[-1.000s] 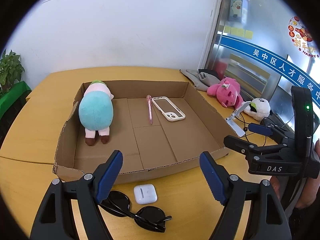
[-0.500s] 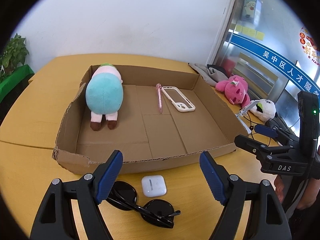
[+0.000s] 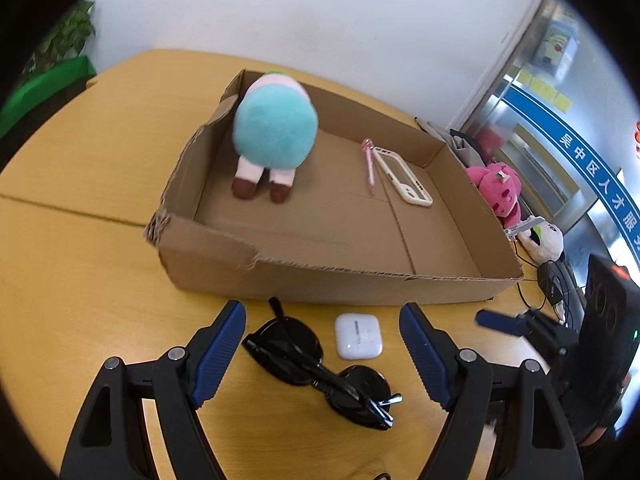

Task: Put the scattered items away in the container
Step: 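Move the right gripper to the black sunglasses and close on them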

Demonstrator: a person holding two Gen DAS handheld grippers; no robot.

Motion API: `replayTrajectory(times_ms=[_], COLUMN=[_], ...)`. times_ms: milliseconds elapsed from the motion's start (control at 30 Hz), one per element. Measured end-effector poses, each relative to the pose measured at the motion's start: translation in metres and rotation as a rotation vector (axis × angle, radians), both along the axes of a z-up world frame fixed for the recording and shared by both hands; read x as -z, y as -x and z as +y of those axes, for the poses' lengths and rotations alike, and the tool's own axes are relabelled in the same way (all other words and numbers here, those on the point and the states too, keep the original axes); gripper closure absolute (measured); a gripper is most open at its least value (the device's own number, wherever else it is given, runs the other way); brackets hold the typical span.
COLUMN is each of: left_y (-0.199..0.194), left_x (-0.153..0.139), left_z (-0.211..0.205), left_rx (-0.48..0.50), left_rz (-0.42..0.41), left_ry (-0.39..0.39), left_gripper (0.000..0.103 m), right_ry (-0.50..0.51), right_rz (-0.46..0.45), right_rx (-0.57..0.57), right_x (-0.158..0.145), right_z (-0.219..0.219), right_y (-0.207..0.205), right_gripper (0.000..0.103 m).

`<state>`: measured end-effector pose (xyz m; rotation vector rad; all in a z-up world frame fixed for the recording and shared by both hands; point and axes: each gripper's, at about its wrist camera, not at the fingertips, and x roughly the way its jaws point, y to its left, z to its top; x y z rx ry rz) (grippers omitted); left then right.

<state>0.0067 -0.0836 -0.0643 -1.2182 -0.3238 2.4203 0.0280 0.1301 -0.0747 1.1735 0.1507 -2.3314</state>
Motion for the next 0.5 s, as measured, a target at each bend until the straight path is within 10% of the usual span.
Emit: replayTrajectory(times_ms=[300, 500], left_y=[0.011, 0.016], left_x=[0.04, 0.062], left_z=[-0.013, -0.011], left_rx=[-0.016, -0.003], left_rz=[-0.155, -0.229], left_ry=[-0.074, -0.126], left_gripper=[0.024, 0.025], right_ry=[-0.029, -0.109], right_rz=[-0.094, -0.105], right_rx=[-0.075, -0.139], right_x=[0.044, 0.063], right_z=[-0.042, -0.063], right_y=[-0.001, -0.006], right_gripper=[0.002, 0.022])
